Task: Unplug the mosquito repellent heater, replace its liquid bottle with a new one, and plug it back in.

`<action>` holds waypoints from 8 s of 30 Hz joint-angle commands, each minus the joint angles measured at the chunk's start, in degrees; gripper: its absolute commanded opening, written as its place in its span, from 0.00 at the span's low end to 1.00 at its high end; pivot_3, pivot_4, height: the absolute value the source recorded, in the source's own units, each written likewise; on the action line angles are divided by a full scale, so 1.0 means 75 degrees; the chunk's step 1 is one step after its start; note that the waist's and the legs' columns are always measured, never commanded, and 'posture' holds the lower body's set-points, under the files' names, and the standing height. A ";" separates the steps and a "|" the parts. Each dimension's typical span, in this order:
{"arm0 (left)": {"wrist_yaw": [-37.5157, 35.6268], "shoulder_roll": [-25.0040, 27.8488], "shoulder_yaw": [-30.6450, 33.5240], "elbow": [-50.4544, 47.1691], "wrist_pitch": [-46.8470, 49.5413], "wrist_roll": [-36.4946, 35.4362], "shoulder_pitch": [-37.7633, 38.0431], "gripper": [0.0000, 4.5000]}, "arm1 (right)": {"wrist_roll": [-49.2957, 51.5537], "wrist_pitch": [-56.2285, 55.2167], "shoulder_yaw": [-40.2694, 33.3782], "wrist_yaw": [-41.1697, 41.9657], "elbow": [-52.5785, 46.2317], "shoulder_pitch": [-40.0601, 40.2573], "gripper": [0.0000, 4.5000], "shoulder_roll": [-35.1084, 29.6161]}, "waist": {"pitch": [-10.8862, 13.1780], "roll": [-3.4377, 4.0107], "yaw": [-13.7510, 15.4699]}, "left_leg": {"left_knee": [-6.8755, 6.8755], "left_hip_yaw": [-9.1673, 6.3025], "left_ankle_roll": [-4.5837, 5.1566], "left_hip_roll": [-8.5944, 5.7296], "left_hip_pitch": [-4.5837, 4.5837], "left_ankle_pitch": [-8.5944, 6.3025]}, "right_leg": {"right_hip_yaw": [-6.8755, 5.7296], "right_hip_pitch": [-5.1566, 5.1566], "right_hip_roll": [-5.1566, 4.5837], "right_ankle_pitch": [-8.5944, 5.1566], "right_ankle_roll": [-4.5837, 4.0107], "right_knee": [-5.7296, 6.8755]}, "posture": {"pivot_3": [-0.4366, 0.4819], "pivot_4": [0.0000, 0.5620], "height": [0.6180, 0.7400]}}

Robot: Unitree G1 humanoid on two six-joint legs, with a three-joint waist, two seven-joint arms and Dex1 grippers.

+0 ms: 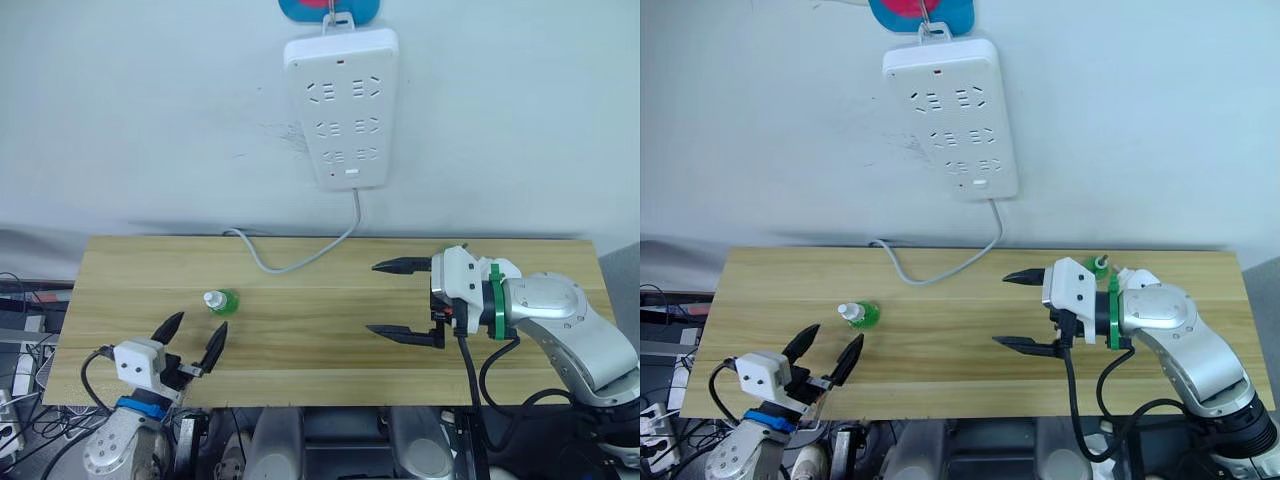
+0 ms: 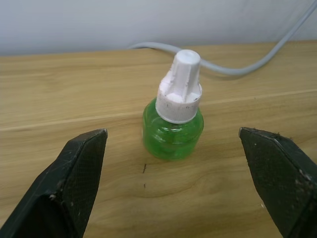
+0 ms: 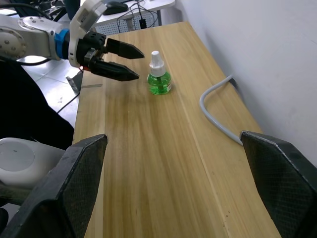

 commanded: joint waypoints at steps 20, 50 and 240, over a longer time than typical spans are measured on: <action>0.0291 -0.0059 -0.0219 0.2394 -0.1629 0.0369 -0.1101 1.00 | 0.0162 0.0348 -0.0235 -0.0147 -0.0571 -0.0033 0.99 -0.0292 | 0.0100 -0.0013 -0.0182 | -0.0011 0.0003 -0.0002 0.0001 -0.0002 0.0001 | -0.0003 -0.0002 -0.0002 0.0000 0.0000 -0.0015 | 0.24 0.87 1.00; 0.0196 -0.0056 -0.0409 0.3143 -0.1871 0.0356 -0.1500 0.49 | 0.0214 0.0544 -0.0248 -0.0436 -0.0696 -0.0045 1.00 -0.0309 | 0.0103 -0.0011 -0.0213 | -0.0105 0.0016 -0.0030 0.0001 -0.0001 0.0017 | -0.0011 -0.0002 -0.0005 0.0001 0.0001 -0.0097 | 0.23 0.87 1.00; -0.4143 0.3671 -0.2822 -0.3191 0.6617 -0.1920 -0.6277 0.49 | 0.1688 0.2442 0.0860 -0.1464 -0.0500 -0.3223 0.25 0.2090 | 0.0081 -0.0017 -0.0565 | 0.0010 0.0017 -0.0038 0.0001 -0.0050 0.0023 | -0.0024 -0.0078 -0.0006 0.0001 0.0001 0.0073 | 0.26 0.71 1.00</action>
